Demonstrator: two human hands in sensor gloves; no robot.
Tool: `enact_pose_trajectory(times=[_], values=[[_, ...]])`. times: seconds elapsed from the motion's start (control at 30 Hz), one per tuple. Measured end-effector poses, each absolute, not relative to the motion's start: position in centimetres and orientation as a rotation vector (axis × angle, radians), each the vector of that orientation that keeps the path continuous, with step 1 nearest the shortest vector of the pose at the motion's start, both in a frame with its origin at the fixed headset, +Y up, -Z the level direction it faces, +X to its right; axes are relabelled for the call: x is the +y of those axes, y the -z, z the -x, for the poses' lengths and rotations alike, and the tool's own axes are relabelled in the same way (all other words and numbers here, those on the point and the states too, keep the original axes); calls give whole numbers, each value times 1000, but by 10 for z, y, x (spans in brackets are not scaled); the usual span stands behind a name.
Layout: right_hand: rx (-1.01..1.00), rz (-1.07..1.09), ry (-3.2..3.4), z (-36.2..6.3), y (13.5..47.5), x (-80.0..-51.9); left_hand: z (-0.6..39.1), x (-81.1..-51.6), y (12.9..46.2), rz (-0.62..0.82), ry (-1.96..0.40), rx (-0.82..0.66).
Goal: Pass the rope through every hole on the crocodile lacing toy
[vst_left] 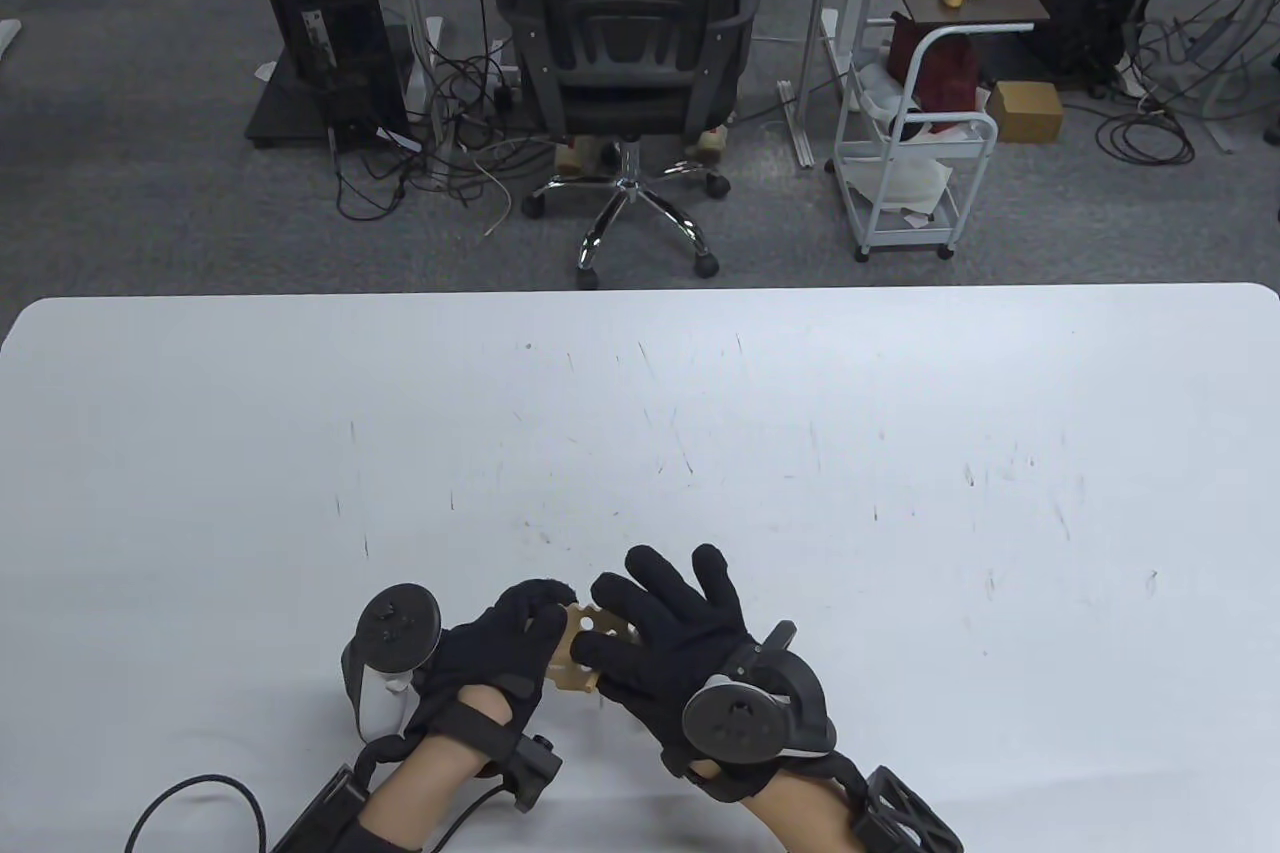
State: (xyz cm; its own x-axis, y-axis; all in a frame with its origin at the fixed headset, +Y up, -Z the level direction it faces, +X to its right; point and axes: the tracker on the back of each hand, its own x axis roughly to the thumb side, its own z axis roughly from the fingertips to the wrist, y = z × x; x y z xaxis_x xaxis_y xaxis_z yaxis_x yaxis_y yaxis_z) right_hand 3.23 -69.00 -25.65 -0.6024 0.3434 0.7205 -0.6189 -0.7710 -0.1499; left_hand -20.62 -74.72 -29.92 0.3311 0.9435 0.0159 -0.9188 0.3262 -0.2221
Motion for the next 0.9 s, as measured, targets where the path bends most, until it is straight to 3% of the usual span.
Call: enact_pose_trajectory(times=[0.9], values=[[-562, -772, -2272, -69, 268, -682, 234, -750, 311, 129, -1260, -44]])
